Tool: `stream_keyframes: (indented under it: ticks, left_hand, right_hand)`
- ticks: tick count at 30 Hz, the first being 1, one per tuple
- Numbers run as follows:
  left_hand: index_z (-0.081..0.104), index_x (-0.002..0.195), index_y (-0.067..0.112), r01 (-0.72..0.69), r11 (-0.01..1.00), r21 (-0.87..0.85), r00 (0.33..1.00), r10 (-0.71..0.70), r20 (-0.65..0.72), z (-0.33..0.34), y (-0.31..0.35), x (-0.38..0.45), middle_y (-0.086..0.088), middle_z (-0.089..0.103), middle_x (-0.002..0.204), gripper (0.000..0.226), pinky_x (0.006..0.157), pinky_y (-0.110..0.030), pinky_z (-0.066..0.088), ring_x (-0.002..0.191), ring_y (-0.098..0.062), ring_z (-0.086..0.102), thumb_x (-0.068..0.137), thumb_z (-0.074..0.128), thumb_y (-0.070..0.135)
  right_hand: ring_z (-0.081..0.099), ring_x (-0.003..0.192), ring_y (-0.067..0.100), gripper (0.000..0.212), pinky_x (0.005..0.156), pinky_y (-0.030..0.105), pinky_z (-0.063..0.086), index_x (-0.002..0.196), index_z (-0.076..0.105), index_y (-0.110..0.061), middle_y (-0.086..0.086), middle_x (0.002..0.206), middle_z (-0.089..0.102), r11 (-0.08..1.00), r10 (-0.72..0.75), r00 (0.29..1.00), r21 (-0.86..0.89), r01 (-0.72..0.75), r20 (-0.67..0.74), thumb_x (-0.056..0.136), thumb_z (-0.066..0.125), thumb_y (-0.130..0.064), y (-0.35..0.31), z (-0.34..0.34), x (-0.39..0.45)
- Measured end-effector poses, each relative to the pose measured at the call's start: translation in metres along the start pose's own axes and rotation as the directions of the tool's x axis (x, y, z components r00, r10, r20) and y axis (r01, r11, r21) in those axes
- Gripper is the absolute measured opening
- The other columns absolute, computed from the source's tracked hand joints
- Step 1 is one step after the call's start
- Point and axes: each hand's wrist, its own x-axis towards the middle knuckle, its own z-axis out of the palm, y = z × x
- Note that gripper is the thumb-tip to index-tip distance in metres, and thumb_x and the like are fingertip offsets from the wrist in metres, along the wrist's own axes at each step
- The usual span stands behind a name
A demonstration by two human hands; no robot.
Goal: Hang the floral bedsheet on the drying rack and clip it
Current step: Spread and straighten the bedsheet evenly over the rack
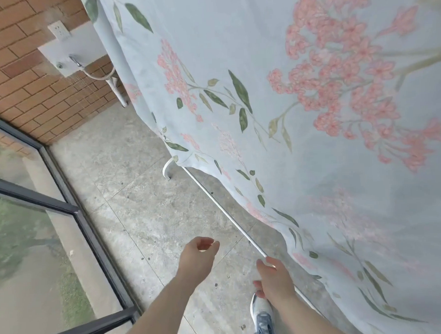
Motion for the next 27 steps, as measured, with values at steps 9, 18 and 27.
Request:
stream_keyframes:
  ticks: [9,18,27]
  left_hand:
    - [0.066,0.116,0.025,0.032,0.998,-0.059,0.999,-0.032,-0.005,-0.013,0.045,0.046,0.010,0.069,0.112,0.025,0.077,-0.032,0.060,0.092,-0.011,0.073,0.096,0.069,0.039]
    - [0.066,0.120,0.020,0.065,0.993,-0.098,0.998,-0.067,-0.016,-0.044,0.066,0.126,0.007,0.070,0.110,0.028,0.088,-0.036,0.060,0.090,-0.013,0.073,0.096,0.070,0.035]
    - [0.064,0.123,0.018,0.081,0.993,-0.084,0.996,-0.078,0.035,-0.104,0.093,0.238,0.006,0.068,0.109,0.031,0.088,-0.038,0.060,0.092,-0.016,0.072,0.097,0.069,0.033]
  right_hand:
    - [0.075,0.084,0.020,0.042,0.063,0.032,0.063,0.140,0.049,-0.021,-0.007,0.114,0.061,1.000,-0.019,0.999,0.013,0.019,0.032,0.102,0.058,-0.036,-0.077,0.036,0.034]
    - [0.075,0.089,0.024,0.046,0.064,0.034,0.062,0.144,0.047,-0.021,-0.011,0.111,0.059,0.998,0.033,0.999,0.050,-0.034,0.031,0.101,0.059,-0.035,-0.111,0.076,0.075]
    - [0.075,0.086,0.024,0.054,0.061,0.036,0.062,0.149,0.042,-0.021,0.001,0.130,0.056,0.997,0.032,0.999,0.076,-0.031,-0.010,0.101,0.061,-0.036,-0.151,0.144,0.121]
